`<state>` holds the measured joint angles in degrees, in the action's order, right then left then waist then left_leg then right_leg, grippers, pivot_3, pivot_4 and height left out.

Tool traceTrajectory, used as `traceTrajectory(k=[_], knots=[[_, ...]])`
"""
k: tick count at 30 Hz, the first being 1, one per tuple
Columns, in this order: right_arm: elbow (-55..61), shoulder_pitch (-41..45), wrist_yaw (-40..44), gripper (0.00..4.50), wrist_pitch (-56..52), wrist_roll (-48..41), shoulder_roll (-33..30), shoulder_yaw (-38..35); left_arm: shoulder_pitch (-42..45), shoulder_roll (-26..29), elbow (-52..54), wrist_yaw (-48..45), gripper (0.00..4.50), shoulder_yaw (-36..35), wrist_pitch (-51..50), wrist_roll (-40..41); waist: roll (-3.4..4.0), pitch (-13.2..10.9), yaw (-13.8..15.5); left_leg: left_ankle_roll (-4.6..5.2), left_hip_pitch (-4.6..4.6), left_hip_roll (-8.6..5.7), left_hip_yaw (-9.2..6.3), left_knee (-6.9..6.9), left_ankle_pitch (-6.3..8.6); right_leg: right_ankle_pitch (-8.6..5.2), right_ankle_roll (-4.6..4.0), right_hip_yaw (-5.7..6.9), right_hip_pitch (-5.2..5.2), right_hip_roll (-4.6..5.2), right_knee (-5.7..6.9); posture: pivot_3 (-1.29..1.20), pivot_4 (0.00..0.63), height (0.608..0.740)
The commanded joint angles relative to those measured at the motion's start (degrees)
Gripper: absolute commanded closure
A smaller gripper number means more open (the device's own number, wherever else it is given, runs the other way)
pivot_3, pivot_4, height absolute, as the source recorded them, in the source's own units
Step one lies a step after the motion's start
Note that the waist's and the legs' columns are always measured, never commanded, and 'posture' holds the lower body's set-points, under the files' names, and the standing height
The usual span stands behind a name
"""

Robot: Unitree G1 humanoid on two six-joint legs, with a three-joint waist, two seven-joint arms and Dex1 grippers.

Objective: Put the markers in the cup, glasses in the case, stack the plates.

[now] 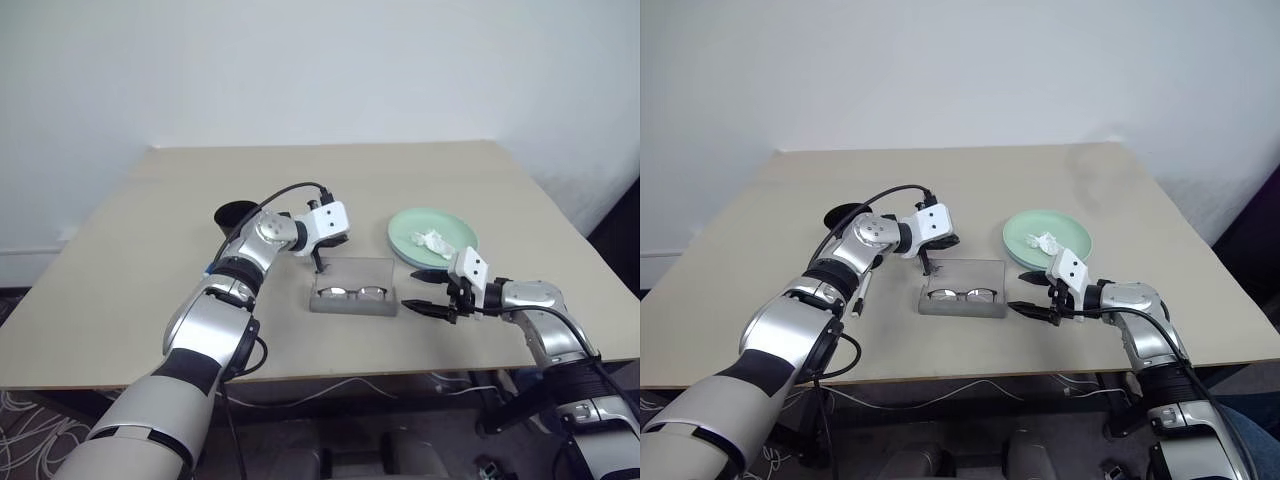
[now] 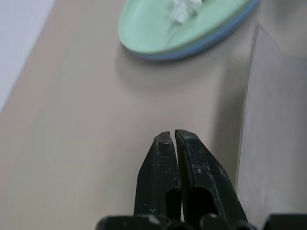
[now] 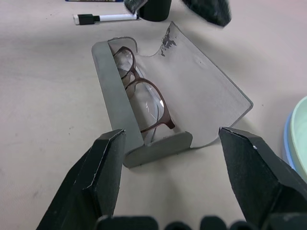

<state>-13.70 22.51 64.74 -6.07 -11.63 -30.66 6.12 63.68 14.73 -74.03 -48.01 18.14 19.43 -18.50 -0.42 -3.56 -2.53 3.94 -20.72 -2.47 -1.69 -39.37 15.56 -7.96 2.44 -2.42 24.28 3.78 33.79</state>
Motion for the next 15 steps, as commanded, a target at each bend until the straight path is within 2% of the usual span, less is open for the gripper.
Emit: traceTrajectory(k=[1,6,15], knots=[[5.1,2.3,0.6,1.12,-0.9,-2.5,-1.2,-1.9,-0.5,0.1,0.1,-2.8,4.47,1.6,1.4,-1.8,-0.03,0.0,0.0,0.0,-0.01,0.01,0.0,0.0,0.0,0.0,0.0,0.0,0.01,0.0,0.0,0.0,0.0,0.74],[7.1,2.4,0.5,1.12,-1.6,-2.8,-2.0,-2.0,-0.6,-0.1,1.1,-15.6,4.47,-4.2,-4.1,5.3,-0.03,0.0,0.0,0.0,0.05,0.03,0.0,0.0,0.0,0.0,0.0,0.02,-0.05,0.0,0.01,0.0,0.0,0.74],[6.3,2.6,0.8,1.12,-1.8,-2.9,-2.2,-1.4,-6.2,4.0,10.1,-33.8,4.47,-6.3,-8.8,10.8,-0.05,0.0,-0.2,0.0,0.03,0.09,0.05,0.0,0.01,0.0,0.0,0.01,0.03,-0.03,0.03,0.0,0.0,0.74]])
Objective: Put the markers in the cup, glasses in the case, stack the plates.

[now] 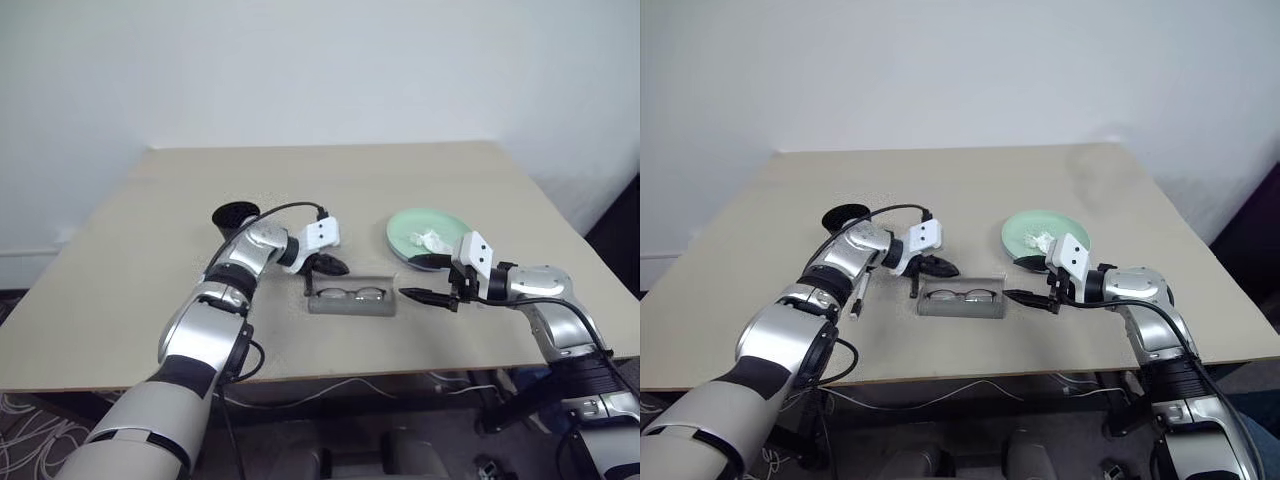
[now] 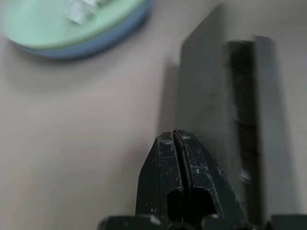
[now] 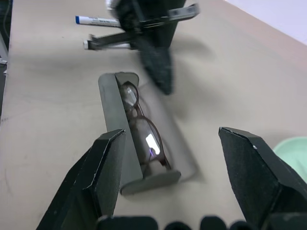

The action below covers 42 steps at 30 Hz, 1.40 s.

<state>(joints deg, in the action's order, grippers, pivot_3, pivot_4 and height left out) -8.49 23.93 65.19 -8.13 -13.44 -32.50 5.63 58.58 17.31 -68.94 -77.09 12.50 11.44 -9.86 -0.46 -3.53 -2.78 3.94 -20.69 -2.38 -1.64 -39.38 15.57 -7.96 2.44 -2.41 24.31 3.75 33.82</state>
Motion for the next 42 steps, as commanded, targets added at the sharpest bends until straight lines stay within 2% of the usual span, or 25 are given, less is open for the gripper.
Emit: traceTrajectory(k=[1,5,14,21,26,30,34,37,41,42], knots=[[1.0,1.3,0.4,1.12,0.3,-1.1,-0.4,-0.9,-2.2,1.8,6.6,-5.7,4.47,-0.4,-1.3,2.5,-0.01,0.0,0.1,0.0,-0.01,0.0,-0.03,0.0,0.0,0.0,0.0,0.01,0.0,0.0,0.01,0.0,0.0,0.74],[0.2,1.8,0.7,1.12,0.4,-1.1,-0.2,-0.6,-7.1,3.6,13.8,-6.6,4.47,0.8,-3.2,2.6,-0.01,0.0,0.2,0.0,0.0,-0.02,-0.03,-0.03,0.0,0.0,-0.01,0.0,-0.03,0.03,0.0,0.0,0.0,0.74],[-1.0,2.6,1.0,1.12,0.7,-0.8,0.2,0.0,-19.0,6.5,34.2,9.9,4.47,-7.5,-10.6,8.6,0.0,0.0,0.1,-0.02,0.05,0.04,-0.04,-0.03,-0.01,0.03,-0.04,0.03,0.01,0.06,0.08,0.0,0.0,0.74],[-2.9,3.5,1.4,1.12,1.7,-0.6,0.5,0.3,-37.6,6.4,63.4,25.5,4.47,-15.9,-28.3,14.1,0.01,0.0,0.1,-0.11,0.06,0.07,-0.04,0.06,0.05,0.06,-0.09,0.07,0.08,0.14,0.04,0.0,0.0,0.74],[-5.8,5.0,2.3,1.12,3.1,-0.3,0.7,0.7,-47.9,4.3,77.5,36.2,4.47,-19.7,-39.6,15.4,0.02,0.0,0.5,-0.34,0.09,0.04,-0.1,0.06,0.17,0.06,-0.1,0.15,0.02,0.17,0.04,0.0,0.0,0.74],[-8.0,6.3,3.1,1.12,4.2,-0.1,1.3,1.3,-51.1,2.5,83.3,45.6,4.47,-21.9,-45.9,13.9,0.02,0.0,0.5,-0.36,0.12,0.04,-0.09,0.06,0.16,0.06,-0.1,0.15,0.01,0.15,0.05,0.0,0.0,0.74],[-10.4,7.4,3.5,1.12,5.6,0.4,2.3,1.9,-51.1,1.7,84.0,52.5,4.47,-23.4,-49.8,13.2,0.02,0.0,0.5,-0.48,0.18,0.06,-0.12,0.07,0.09,0.06,-0.11,0.18,-0.04,0.09,0.07,0.0,0.0,0.74],[-11.6,7.9,3.6,1.12,6.4,0.7,3.0,2.2,-50.6,1.9,83.4,55.2,3.64,-23.2,-50.9,13.1,0.02,0.0,0.5,-0.49,0.18,0.04,-0.09,0.07,0.07,0.07,-0.12,0.17,-0.04,0.08,0.06,0.0,0.0,0.74],[-11.9,7.8,3.6,1.12,6.9,1.0,3.5,2.3,-49.2,2.4,82.2,57.4,2.3,-22.5,-52.1,12.7,0.02,0.0,0.5,-0.49,0.16,0.02,-0.08,0.07,0.07,0.08,-0.14,0.15,-0.02,0.09,0.06,0.0,0.0,0.74],[-11.9,7.7,3.5,1.12,7.0,1.1,3.7,2.3,-48.7,2.4,81.7,58.0,2.3,-22.5,-52.4,12.6,0.02,0.0,0.5,-0.5,0.16,0.02,-0.09,0.07,0.07,0.09,-0.16,0.16,-0.02,0.09,0.06,0.0,0.0,0.74]])
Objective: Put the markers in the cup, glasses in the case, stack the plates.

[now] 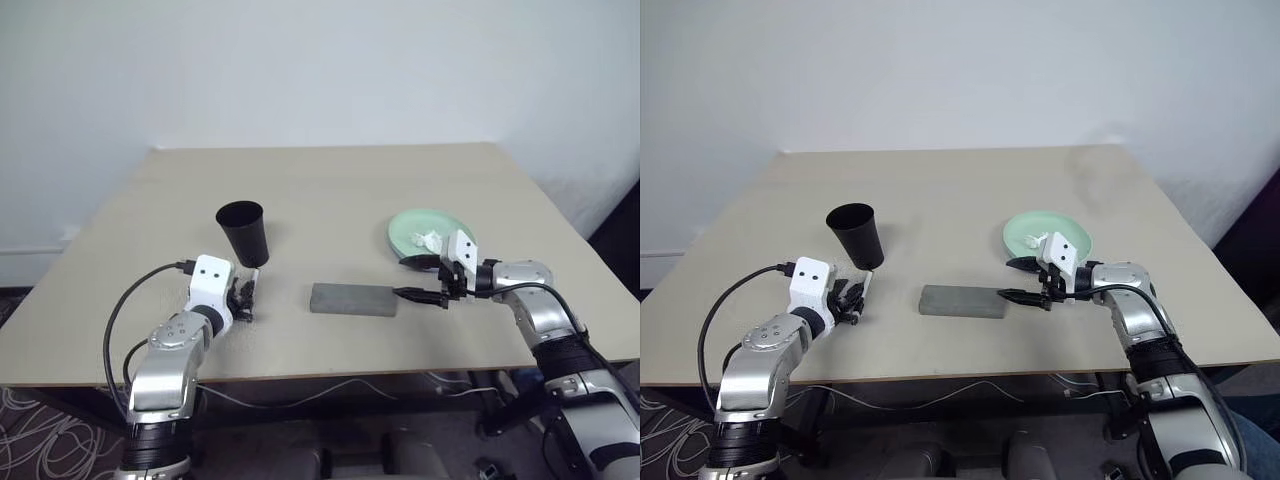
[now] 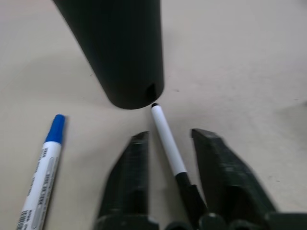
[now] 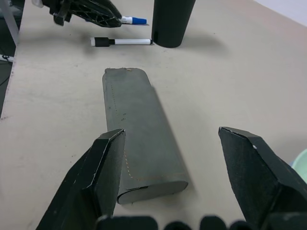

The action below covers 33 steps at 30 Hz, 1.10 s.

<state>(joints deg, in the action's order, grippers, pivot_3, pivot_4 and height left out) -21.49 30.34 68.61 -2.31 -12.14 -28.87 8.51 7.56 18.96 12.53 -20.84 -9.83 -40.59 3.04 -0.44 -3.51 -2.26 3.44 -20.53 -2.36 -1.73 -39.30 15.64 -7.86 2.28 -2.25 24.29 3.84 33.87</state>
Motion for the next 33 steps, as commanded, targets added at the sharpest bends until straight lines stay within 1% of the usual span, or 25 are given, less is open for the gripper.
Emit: traceTrajectory(k=[1,5,10,21,24,26,28,29,33], knots=[[1.2,1.1,0.0,1.12,1.2,-0.1,0.2,-0.6,3.0,0.9,-0.5,2.2,2.3,-0.1,-0.3,-0.4,0.0,0.0,0.0,0.0,0.0,0.0,-0.01,0.01,0.0,0.01,-0.01,0.01,0.0,0.0,0.0,0.0,0.0,0.74],[2.3,0.1,-1.0,1.12,0.9,-0.1,0.5,-1.0,8.5,1.5,-6.5,2.4,2.3,2.1,-2.6,-0.4,0.0,0.0,0.1,-0.03,-0.02,-0.02,-0.03,0.02,-0.01,0.01,-0.02,0.02,0.0,-0.01,0.0,0.0,0.0,0.74],[3.6,-1.2,-2.2,1.12,0.6,-0.1,0.3,-1.5,13.1,1.4,-12.9,3.5,2.3,3.6,-5.6,-0.5,0.0,0.0,0.0,-0.02,-0.02,-0.05,-0.02,0.02,-0.02,0.01,-0.02,0.0,0.0,-0.01,-0.01,0.0,0.0,0.74],[5.9,-3.7,-4.3,1.12,0.1,-0.3,-0.4,-2.3,16.1,1.7,-18.4,4.5,2.3,4.5,-7.8,0.0,0.0,0.0,-0.4,-0.03,-0.01,-0.05,-0.04,0.12,-0.02,0.01,-0.02,-0.01,0.04,0.0,-0.02,0.0,0.0,0.74],[5.7,-3.6,-4.7,1.12,0.2,-0.3,-0.4,-2.3,16.3,1.4,-18.6,4.8,2.85,4.3,-8.0,0.3,-0.01,0.0,-0.4,-0.05,0.0,-0.04,-0.04,0.11,-0.03,0.01,-0.02,-0.01,0.02,0.0,-0.02,0.0,0.0,0.74],[5.4,-3.3,-4.9,1.12,0.3,-0.2,-0.3,-2.2,16.4,1.1,-18.8,5.0,3.62,4.1,-8.0,0.6,0.0,0.0,-0.4,-0.05,0.01,-0.04,-0.04,0.12,-0.03,0.01,-0.02,0.0,0.03,-0.01,-0.02,0.0,0.0,0.74],[4.9,-2.9,-5.1,1.12,0.4,-0.1,-0.2,-2.2,16.6,1.1,-19.0,4.9,4.27,4.1,-8.2,0.8,-0.01,0.0,-0.4,-0.06,0.01,-0.03,-0.05,0.12,-0.03,0.01,-0.02,0.0,0.03,-0.02,-0.01,0.0,0.0,0.74],[4.8,-2.7,-5.2,1.12,0.4,-0.1,-0.2,-2.2,16.6,1.1,-18.9,4.6,4.49,4.1,-8.4,1.0,0.0,0.0,-0.4,-0.06,0.01,-0.03,-0.05,0.12,-0.04,0.01,-0.02,0.0,0.03,-0.02,-0.01,0.0,0.0,0.74],[4.4,-2.2,-5.3,1.12,0.6,0.0,-0.2,-2.2,15.6,1.3,-17.0,2.8,4.49,5.3,-9.5,1.8,0.0,0.0,-0.4,-0.05,0.0,-0.05,-0.05,0.12,-0.04,0.01,-0.02,-0.01,0.03,0.0,-0.02,0.0,0.0,0.74]])
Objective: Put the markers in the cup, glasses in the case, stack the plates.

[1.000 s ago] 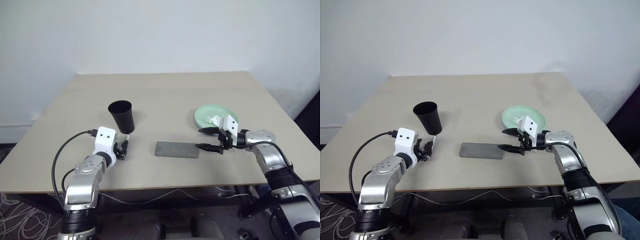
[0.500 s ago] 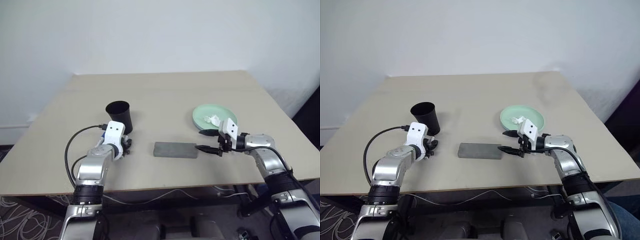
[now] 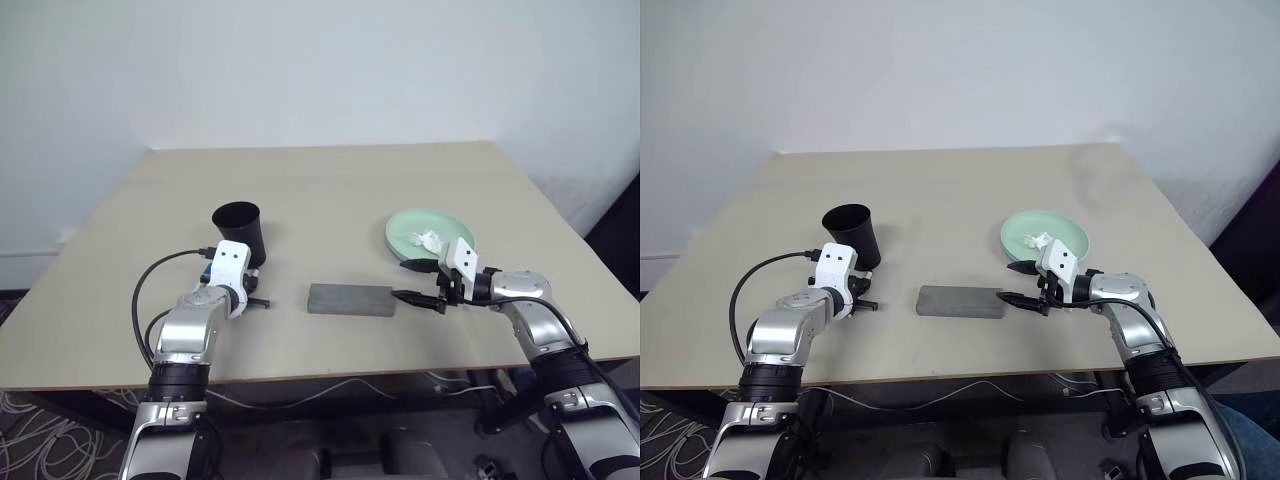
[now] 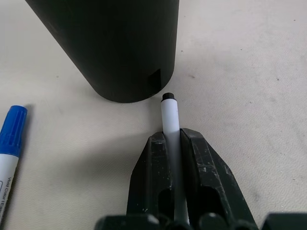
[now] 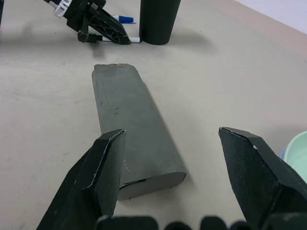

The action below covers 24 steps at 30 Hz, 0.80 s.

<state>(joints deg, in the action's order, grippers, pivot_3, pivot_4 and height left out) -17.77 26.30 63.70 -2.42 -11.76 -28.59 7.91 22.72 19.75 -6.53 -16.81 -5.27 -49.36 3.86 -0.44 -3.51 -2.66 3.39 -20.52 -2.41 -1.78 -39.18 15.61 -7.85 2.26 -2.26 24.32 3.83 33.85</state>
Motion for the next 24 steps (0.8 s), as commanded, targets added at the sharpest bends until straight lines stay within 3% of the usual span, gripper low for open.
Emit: traceTrajectory(k=[1,9,12,19,24], knots=[[0.5,1.9,-0.4,1.12,0.8,-0.4,-0.4,-1.5,0.1,0.7,2.7,-1.9,4.49,1.3,-0.7,1.1,0.0,0.0,0.0,0.0,0.0,0.0,0.0,0.0,0.0,0.0,0.0,0.0,0.0,0.0,-0.01,0.0,0.0,0.74],[-0.7,2.8,-0.8,1.12,1.5,0.0,0.2,-1.2,-2.1,2.7,11.1,-12.7,4.49,6.4,5.9,5.0,-0.01,0.0,0.0,0.0,-0.08,-0.01,-0.01,0.0,0.0,0.0,-0.01,0.0,0.02,0.02,-0.06,0.0,0.0,0.74],[-1.2,3.1,-0.9,1.12,1.9,0.2,0.4,-1.2,-1.3,2.3,12.0,-14.6,4.49,6.4,16.3,5.1,0.0,0.0,0.0,0.0,-0.05,0.0,0.01,0.0,0.01,-0.01,-0.01,0.0,0.01,0.02,-0.06,0.0,0.0,0.74],[-2.3,4.1,-0.9,1.12,2.5,0.5,0.5,-1.4,5.4,0.3,3.7,-9.1,4.49,3.1,40.2,2.3,-0.01,0.0,0.1,-0.01,-0.04,0.02,0.03,-0.01,-0.02,0.02,-0.06,0.0,0.01,0.0,-0.06,0.0,0.0,0.74],[-3.1,5.0,-0.8,1.12,2.9,0.7,0.4,-1.3,13.6,-0.1,-10.0,0.3,4.49,-0.1,56.0,-1.8,-0.01,0.0,0.2,0.21,-0.04,-0.02,0.04,-0.02,-0.14,0.03,-0.06,-0.02,-0.02,0.01,-0.07,0.0,0.0,0.74]])
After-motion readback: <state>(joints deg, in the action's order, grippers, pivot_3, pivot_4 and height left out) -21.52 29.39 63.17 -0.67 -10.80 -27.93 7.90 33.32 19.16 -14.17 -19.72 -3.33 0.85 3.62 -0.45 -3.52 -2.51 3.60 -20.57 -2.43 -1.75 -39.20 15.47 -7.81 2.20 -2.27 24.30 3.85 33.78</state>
